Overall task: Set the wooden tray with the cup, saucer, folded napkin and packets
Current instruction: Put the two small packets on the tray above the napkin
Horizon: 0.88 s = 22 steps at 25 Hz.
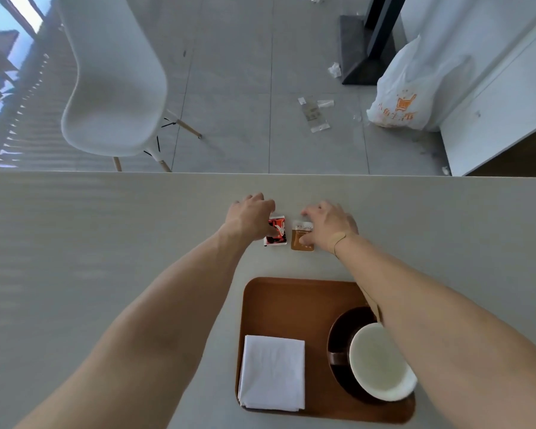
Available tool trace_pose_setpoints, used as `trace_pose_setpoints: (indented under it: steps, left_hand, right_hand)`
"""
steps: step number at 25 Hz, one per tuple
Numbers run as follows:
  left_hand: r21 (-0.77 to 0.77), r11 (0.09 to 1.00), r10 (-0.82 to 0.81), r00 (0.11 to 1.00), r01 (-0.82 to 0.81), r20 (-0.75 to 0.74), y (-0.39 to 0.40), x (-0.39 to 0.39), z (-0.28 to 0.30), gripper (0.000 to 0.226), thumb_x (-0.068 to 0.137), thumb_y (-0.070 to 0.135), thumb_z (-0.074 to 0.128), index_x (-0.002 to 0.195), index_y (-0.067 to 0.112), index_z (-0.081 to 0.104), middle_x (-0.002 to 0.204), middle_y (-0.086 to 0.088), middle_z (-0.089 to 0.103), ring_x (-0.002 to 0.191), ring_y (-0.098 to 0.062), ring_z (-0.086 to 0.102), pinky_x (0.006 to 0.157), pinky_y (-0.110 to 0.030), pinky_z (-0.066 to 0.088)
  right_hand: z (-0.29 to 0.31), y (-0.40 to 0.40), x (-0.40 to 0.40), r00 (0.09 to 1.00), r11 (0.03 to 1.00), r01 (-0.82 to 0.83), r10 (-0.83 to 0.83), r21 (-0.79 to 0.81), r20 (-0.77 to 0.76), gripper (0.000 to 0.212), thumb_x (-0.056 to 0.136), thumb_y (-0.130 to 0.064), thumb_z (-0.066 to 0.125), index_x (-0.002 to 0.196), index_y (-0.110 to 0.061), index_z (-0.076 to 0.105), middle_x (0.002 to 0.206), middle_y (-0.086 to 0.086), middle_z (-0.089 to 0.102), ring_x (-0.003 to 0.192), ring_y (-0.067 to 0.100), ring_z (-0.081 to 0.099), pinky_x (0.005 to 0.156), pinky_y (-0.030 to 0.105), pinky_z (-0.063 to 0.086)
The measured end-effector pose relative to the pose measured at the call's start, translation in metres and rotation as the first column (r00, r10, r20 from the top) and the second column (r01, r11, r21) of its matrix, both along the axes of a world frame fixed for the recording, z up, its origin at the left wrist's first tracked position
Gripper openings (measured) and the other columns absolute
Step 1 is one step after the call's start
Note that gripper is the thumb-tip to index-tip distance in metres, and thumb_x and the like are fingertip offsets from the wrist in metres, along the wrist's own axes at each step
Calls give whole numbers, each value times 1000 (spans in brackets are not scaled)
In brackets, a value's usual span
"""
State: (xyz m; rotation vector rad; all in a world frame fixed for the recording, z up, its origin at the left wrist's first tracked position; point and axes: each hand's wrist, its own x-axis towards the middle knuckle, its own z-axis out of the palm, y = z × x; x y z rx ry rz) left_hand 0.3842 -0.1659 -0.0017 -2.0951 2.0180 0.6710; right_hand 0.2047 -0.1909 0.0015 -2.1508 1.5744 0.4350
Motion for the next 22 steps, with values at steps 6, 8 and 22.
trace_pose_setpoints:
  steps: [6,8,22]
  left_hand:
    - [-17,996,91,989,-93,-119,4,-4,-13,49,80,37,77,121,22,56,118,-3,55,112,-24,51,75,-34,40]
    - [9,992,129,982,-129,-140,5,-4,-14,47,79,36,78,119,21,59,117,-4,54,111,-24,51,72,-34,41]
    - [-32,956,278,932,-293,-232,62,-7,14,21,94,15,50,112,18,59,112,-3,63,98,-24,58,68,-33,42]
  right_hand:
    - [-13,4,5,986,989,145,-147,20,79,55,72,-39,78,118,-29,51,124,4,54,119,28,41,90,41,39]
    - [-13,4,7,990,992,129,-129,11,57,47,73,-39,78,113,-27,55,119,5,54,116,28,42,87,40,40]
    - [20,47,-16,909,941,329,-339,83,245,22,86,-21,59,107,-23,63,109,7,68,92,27,60,72,31,47]
